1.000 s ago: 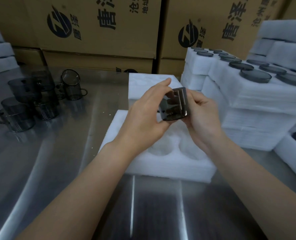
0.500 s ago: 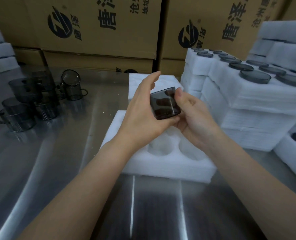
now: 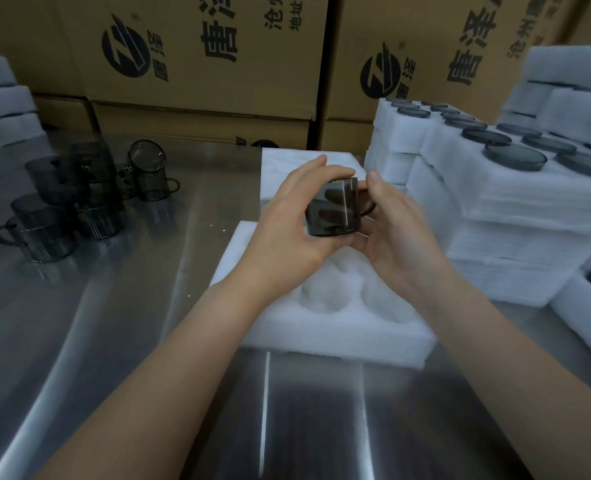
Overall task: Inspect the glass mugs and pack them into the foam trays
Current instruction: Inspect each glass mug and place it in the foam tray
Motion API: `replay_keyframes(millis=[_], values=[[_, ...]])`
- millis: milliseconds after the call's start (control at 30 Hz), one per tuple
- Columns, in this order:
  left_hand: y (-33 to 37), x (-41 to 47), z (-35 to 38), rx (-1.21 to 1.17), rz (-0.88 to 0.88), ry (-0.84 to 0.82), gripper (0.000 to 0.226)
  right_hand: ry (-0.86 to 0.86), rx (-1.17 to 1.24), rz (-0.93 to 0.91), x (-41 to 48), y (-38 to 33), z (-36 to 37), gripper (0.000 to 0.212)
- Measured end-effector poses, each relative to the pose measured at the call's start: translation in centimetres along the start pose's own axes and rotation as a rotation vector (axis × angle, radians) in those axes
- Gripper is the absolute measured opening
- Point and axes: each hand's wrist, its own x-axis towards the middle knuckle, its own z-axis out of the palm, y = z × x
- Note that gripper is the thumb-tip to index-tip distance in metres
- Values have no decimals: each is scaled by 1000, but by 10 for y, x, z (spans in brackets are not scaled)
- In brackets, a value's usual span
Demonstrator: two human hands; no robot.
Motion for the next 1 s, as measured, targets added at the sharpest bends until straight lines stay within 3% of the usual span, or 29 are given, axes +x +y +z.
replay_keyframes(millis=[133,233,300,433,533,633,867,1000], values=[[-2,2,-9,-120,-82,-112,84,-88,24,17,0,0,0,32],[-8,6,-20,-164,-128,-142,98,-72,24,16,-1,1,1,44],[-18,9,-34,-226,-192,-96,85,-16,31,13,0,1,0,49],[-48,8,-53,-206,-388,238,25,77,70,81,2,2,-2,51],[-71,0,-52,-296,-610,242,20,0,-27,72,1,2,-1,36],[-81,-4,-48,-293,-697,155,18,10,-152,52,-1,3,2,28],[-76,-5,-41,-351,-686,193,20,-33,-596,30,5,-12,29,45],[-76,-9,-44,-373,-624,136,25,-77,-882,-116,13,-2,57,35]])
